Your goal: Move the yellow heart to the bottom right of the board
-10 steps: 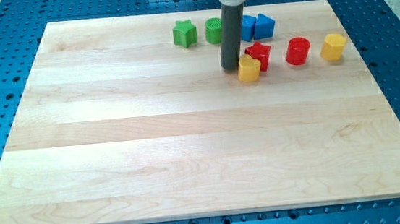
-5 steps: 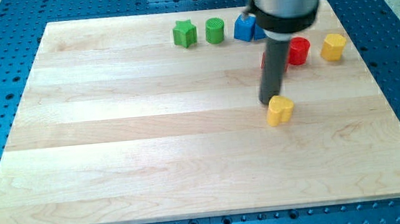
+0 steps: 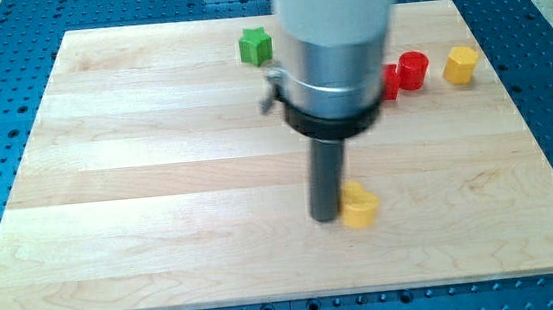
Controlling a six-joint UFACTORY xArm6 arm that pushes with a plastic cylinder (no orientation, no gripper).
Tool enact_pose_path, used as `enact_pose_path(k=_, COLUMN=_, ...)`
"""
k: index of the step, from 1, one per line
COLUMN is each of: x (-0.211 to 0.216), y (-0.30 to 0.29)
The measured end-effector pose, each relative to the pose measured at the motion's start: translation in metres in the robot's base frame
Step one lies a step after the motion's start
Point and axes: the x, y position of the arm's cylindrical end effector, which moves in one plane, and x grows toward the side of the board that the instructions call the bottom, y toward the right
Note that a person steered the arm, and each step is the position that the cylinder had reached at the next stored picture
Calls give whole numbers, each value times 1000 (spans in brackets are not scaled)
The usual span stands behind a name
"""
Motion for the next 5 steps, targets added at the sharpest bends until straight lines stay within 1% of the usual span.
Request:
enact_pose_path(k=1, x=11, y=91)
enact_pose_path(k=2, x=2, y=43)
enact_pose_path(k=3, x=-2, y=88)
enact_pose_path(k=4, x=6, y=121)
enact_pose_path(k=5, x=-11, y=42)
